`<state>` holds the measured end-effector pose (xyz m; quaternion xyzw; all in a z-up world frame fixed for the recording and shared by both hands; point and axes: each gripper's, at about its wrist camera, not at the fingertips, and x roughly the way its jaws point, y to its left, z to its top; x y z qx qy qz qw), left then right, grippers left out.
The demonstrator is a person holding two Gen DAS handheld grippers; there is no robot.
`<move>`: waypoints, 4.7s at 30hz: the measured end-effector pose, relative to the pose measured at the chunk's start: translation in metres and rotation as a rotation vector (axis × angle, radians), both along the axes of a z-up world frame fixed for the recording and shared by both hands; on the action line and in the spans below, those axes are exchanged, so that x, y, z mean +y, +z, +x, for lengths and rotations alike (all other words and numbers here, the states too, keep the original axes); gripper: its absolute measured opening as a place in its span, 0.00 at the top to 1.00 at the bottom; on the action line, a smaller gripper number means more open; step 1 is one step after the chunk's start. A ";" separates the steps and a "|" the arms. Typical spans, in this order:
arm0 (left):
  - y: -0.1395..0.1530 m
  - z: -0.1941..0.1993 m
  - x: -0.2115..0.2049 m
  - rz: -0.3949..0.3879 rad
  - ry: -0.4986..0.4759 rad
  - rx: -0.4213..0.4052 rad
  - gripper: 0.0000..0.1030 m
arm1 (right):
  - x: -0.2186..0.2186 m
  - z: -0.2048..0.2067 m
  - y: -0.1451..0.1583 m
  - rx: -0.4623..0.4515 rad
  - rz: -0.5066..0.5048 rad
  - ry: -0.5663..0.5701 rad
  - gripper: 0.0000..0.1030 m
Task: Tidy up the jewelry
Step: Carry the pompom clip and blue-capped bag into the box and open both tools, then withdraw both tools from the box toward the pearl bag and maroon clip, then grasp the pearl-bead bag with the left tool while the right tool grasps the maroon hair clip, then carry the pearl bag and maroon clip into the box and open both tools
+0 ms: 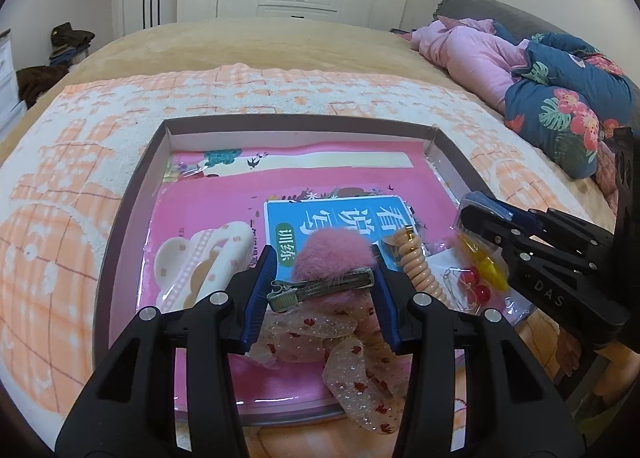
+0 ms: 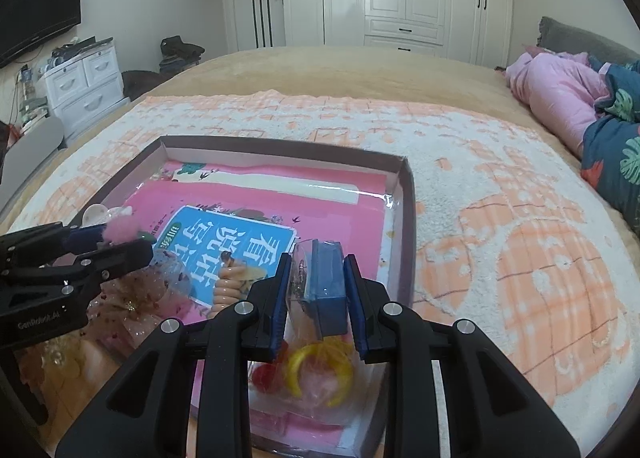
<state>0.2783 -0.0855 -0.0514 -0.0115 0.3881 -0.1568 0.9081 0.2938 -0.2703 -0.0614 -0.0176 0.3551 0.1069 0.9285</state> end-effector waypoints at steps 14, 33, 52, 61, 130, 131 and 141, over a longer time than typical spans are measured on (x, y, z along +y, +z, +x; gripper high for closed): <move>0.000 -0.003 0.006 -0.010 0.014 0.000 0.62 | 0.001 -0.028 0.011 -0.035 0.046 0.036 0.60; 0.039 -0.057 0.023 -0.061 0.053 -0.102 0.20 | -0.018 -0.105 0.052 -0.181 0.050 -0.010 0.24; 0.051 -0.130 0.058 -0.045 0.125 -0.169 0.11 | -0.005 -0.170 0.063 -0.227 0.012 0.068 0.14; 0.039 -0.144 0.074 -0.033 0.157 -0.144 0.11 | 0.005 -0.192 0.043 -0.203 -0.026 0.104 0.14; -0.014 -0.112 0.025 -0.011 0.002 0.006 0.64 | 0.007 -0.166 -0.001 -0.107 -0.113 0.139 0.97; -0.013 -0.112 0.024 -0.013 0.000 0.004 0.64 | 0.003 -0.167 0.001 -0.105 -0.093 0.131 0.97; 0.015 -0.114 0.008 -0.039 -0.043 -0.056 0.64 | -0.015 -0.173 0.026 -0.157 -0.035 0.102 0.97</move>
